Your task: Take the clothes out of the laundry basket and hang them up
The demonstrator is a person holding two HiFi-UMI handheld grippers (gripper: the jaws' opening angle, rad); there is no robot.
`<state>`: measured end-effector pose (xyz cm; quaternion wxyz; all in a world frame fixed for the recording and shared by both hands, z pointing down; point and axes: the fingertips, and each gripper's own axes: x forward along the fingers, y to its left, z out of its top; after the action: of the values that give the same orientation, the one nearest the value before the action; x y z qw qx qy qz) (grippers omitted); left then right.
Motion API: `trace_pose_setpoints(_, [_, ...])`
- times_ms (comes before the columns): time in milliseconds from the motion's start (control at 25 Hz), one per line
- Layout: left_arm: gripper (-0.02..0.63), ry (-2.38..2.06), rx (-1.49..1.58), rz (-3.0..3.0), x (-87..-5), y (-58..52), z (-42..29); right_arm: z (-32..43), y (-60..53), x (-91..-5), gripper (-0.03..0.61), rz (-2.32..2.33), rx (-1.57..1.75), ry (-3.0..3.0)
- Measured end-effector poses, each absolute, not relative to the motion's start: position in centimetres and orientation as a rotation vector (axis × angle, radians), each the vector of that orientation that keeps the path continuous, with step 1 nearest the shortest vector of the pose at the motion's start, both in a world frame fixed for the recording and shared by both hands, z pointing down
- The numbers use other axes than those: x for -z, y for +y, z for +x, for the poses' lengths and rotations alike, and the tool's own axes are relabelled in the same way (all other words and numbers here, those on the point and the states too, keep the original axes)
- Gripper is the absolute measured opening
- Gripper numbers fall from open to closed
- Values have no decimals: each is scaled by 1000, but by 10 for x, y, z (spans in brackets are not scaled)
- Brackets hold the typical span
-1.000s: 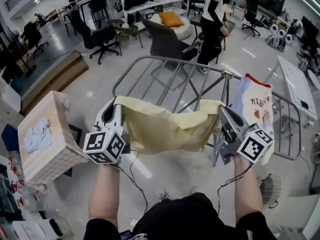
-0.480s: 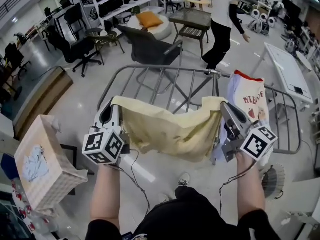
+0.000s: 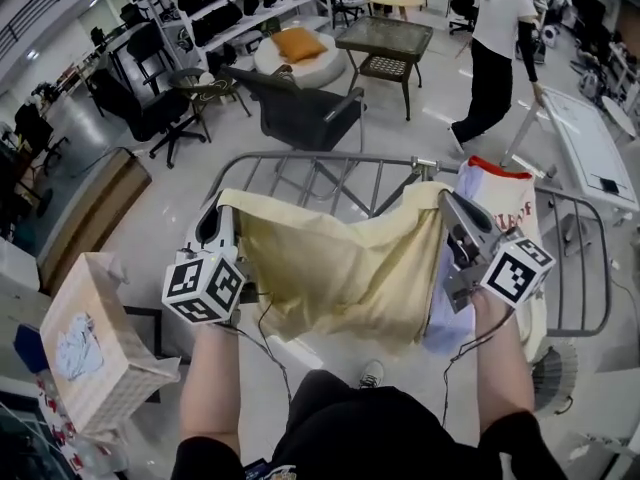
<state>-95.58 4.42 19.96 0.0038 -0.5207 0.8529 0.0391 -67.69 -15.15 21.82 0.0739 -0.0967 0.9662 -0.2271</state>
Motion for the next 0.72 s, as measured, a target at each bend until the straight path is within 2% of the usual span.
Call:
trace_pose_setpoints(280, [9, 2642, -126, -1677, -198, -13, -983, -685, -200, -219, 12, -378, 663, 2884])
trace_pose_setpoints(720, [9, 2537, -112, -1968, -240, -142, -1037, -713, -278, -254, 12, -709, 696, 2855])
